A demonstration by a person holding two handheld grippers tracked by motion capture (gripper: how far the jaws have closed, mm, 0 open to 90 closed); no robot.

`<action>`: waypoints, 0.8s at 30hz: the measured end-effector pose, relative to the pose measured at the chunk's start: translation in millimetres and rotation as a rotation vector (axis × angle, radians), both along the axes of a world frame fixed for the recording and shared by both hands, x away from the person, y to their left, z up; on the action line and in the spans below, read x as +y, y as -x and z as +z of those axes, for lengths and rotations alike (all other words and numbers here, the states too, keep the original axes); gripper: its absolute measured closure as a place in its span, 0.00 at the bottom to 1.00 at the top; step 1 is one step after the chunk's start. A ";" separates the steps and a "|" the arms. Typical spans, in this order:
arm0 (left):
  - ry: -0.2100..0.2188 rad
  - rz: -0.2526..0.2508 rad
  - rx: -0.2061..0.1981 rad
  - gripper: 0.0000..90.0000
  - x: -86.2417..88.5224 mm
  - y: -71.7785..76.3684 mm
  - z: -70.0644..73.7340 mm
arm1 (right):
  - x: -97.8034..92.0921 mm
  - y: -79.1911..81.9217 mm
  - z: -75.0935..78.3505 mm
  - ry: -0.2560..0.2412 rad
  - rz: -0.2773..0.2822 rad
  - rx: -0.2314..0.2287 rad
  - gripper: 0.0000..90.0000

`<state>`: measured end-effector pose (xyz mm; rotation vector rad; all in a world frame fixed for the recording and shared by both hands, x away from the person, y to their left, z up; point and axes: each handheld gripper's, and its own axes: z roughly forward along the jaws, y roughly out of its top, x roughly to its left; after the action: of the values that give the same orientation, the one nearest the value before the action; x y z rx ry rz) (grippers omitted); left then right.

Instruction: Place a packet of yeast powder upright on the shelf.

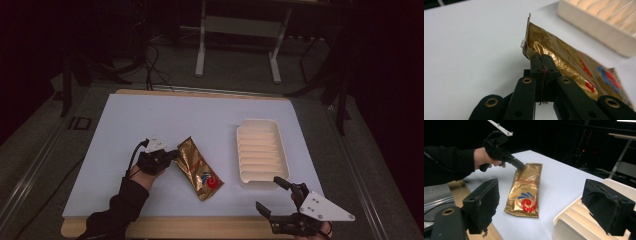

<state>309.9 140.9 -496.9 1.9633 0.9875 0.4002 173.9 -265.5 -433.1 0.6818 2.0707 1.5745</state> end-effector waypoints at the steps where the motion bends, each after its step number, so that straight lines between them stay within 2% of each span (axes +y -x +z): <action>1: 0.000 -0.006 -0.004 1.00 -1.1 1.3 2.2 | 0.2 -0.1 0.1 0.009 -0.005 0.000 0.15; 3: 0.008 -0.016 -0.019 1.00 -2.9 4.5 6.6 | 1.0 0.1 0.0 0.027 -0.014 -0.008 0.15; 8: -0.012 -0.037 -0.064 1.00 -10.4 12.6 17.0 | 3.2 0.8 2.0 0.060 -0.030 -0.033 0.15; 14: -0.042 -0.074 -0.136 1.00 -22.2 25.1 31.2 | 3.2 -1.0 2.3 0.089 -0.067 -0.017 0.16; 18: -0.040 -0.101 -0.161 1.00 -28.8 32.1 40.2 | 1.1 -0.6 5.9 0.084 -0.070 -0.025 0.21; 21: -0.057 -0.123 -0.180 1.00 -33.7 36.2 46.3 | -0.1 -0.3 9.0 0.062 -0.064 -0.028 0.21; 24: -0.045 -0.156 -0.199 1.00 -38.8 39.6 52.2 | -2.9 -2.0 10.9 0.042 -0.048 -0.038 0.20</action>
<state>270.4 102.2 -444.7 1.9810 0.6995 0.5217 175.9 -268.5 -422.2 0.6761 2.0391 1.5016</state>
